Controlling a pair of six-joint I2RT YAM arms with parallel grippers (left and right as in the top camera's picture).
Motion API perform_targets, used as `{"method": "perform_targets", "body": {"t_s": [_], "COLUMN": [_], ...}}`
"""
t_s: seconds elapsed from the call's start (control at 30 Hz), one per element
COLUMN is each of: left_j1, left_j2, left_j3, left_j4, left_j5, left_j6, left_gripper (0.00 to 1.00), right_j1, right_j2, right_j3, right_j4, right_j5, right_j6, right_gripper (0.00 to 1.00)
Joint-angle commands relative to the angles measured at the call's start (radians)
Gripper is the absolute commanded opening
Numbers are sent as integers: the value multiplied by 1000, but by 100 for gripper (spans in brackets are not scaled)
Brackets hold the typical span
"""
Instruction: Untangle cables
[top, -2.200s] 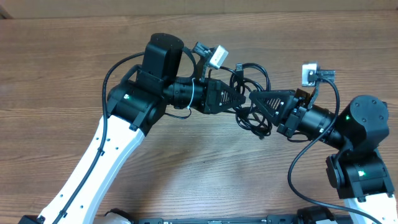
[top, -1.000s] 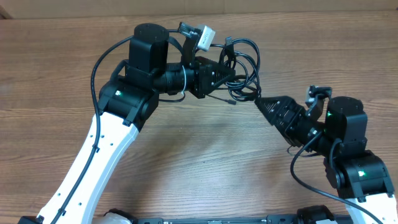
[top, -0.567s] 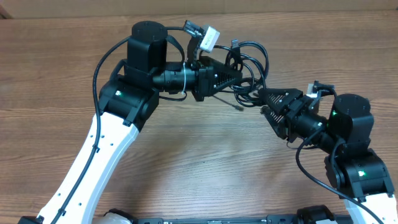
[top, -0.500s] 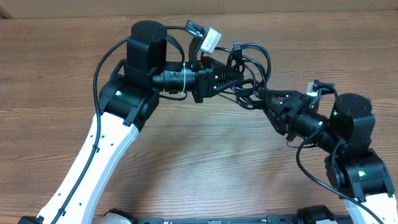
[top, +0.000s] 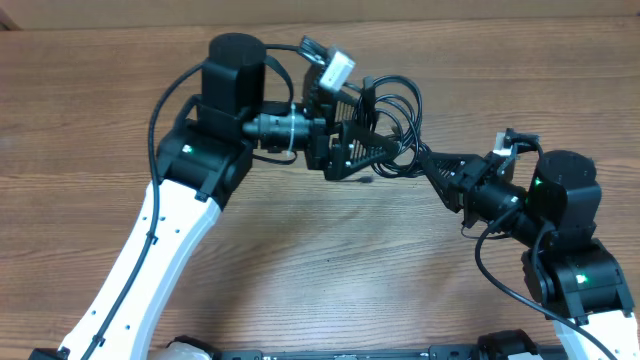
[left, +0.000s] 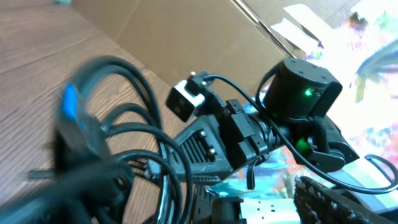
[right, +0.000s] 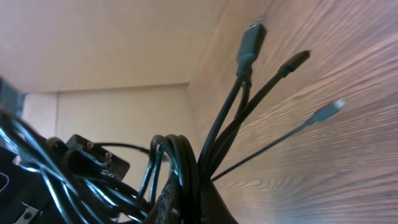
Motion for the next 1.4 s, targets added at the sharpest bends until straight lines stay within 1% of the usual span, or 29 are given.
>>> {"method": "perform_targets", "body": {"t_s": [0.0, 0.03, 0.1, 0.2, 0.33, 0.47, 0.5, 0.53, 0.57, 0.6, 0.7, 0.73, 0.83, 1.0, 1.1, 1.17, 1.2, 1.23, 1.27, 1.33, 1.37], "left_j1": [69, 89, 103, 107, 98, -21, -64, -93, -113, -155, -229, -237, -235, -235, -235, -235, -235, -235, -235, -235, -235], "left_j2": [-7, -7, -7, -7, -7, -7, -7, -7, -7, -7, -7, -7, -7, -7, -7, -7, -7, -7, -7, -7, -7], "left_j3": [9, 9, 9, 9, 9, 9, 9, 9, 8, 8, 8, 8, 8, 8, 8, 8, 8, 8, 8, 8, 8], "left_j4": [-80, -119, -151, -205, -262, -350, -387, -412, -427, -453, -470, -467, -467, -467, -465, -457, -455, -453, -448, -448, -448], "left_j5": [23, 23, 23, 23, 24, 22, -2, -42, -78, -163, -257, -271, -274, -282, -282, -280, -267, -250, -221, -209, -209], "left_j6": [-39, -39, -39, -34, 130, 549, 669, 743, 782, 845, 934, 935, 899, 893, 893, 889, 889, 889, 889, 889, 889], "left_gripper": [100, 100, 100, 100, 100, 100, 100, 100, 100, 100, 100, 100, 100, 100, 100, 90, 76, 69, 59, 58, 50], "right_j1": [-2, -2, -2, -2, -1, -1, -1, -1, -1, -1, -1, -1, -1, -1, -1, -1, -1, -1, -1, -1, -1], "right_j2": [-5, -5, -5, -5, -5, -6, -5, -5, -5, -6, -5, -6, -6, -6, -6, -5, -6, -6, -6, -6, -6], "right_j3": [16, 16, 16, 16, 16, 16, 16, 16, 16, 16, 16, 16, 16, 16, 16, 16, 16, 16, 16, 16, 16], "right_j4": [-39, -79, -129, -175, -190, -179, -167, -157, -152, -128, -80, -66, 1, 105, 115, 118, 122, 122, 123, 127, 142], "right_j5": [105, 155, 212, 283, 304, 288, 273, 261, 253, 216, 135, 114, 29, -91, -126, -148, -176, -185, -206, -226, -260], "right_j6": [-47, -60, -65, -96, -104, -121, -121, -121, -121, -120, -121, -121, -188, -193, -200, -225, -280, -295, -330, -359, -391], "right_gripper": [4, 4, 4, 4, 4, 4, 4, 4, 4, 4, 4, 4, 4, 4, 4, 4, 4, 4, 4, 4, 4]}}
